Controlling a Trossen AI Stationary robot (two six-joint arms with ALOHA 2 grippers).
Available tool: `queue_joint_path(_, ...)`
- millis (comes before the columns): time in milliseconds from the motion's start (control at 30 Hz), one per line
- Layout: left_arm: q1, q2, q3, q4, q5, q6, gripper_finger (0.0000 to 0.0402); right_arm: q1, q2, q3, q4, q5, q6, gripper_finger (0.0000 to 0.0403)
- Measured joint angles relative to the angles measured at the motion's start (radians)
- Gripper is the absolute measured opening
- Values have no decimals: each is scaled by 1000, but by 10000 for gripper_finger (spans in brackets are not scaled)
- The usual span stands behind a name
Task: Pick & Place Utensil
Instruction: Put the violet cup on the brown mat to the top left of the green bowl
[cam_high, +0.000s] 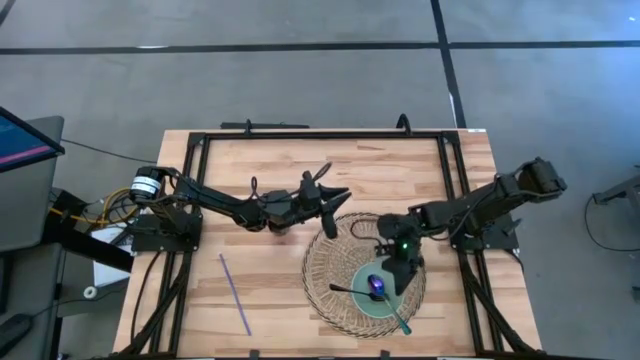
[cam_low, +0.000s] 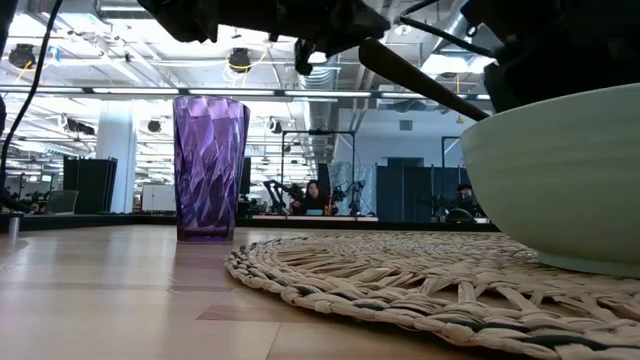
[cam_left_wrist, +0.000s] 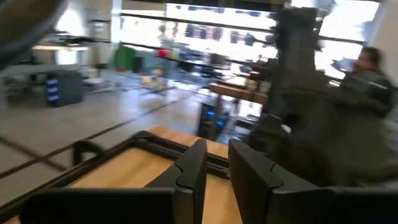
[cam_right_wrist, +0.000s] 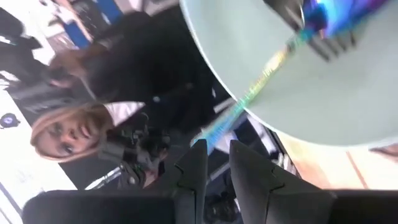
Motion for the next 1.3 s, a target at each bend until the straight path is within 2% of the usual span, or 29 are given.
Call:
queue_joint_path(167, 0, 0, 0, 0, 157, 12, 67, -84, -89, 0, -19, 32, -94, 63)
queue_joint_path(333, -12, 0, 0, -16, 214, 12, 67, -169, -202, 0, -98, 157, -340, 63)
queue_joint_path(533, -24, 0, 0, -22, 215, 13, 67, -261, -344, 0, -163, 411, -739, 63)
queue_joint_path(700, -27, 0, 0, -21, 221, 12, 67, -314, -431, 0, -157, 710, -1012, 63)
queue_joint_path(833, -34, 0, 1, -14, 246, 12, 67, -337, -460, 0, -146, 932, -1075, 63)
queue_joint_path(933, -45, 0, 33, -46, 246, 12, 67, -345, -463, 0, -123, 988, -1086, 63)
queue_joint_path(1000, -52, 0, 84, -156, 243, 12, 67, -349, -463, 0, -94, 988, -1124, 63)
queue_joint_path(1067, -59, 0, 156, -340, 210, 13, 67, -349, -463, 0, -61, 987, -1160, 63)
queue_joint_path(1233, -79, -7, 369, -841, 21, 12, 67, -349, -463, 0, 19, 987, -1226, 63)
queue_joint_path(1300, -88, -13, 436, -992, -11, -12, 67, -349, -463, 0, 31, 987, -1259, 63)
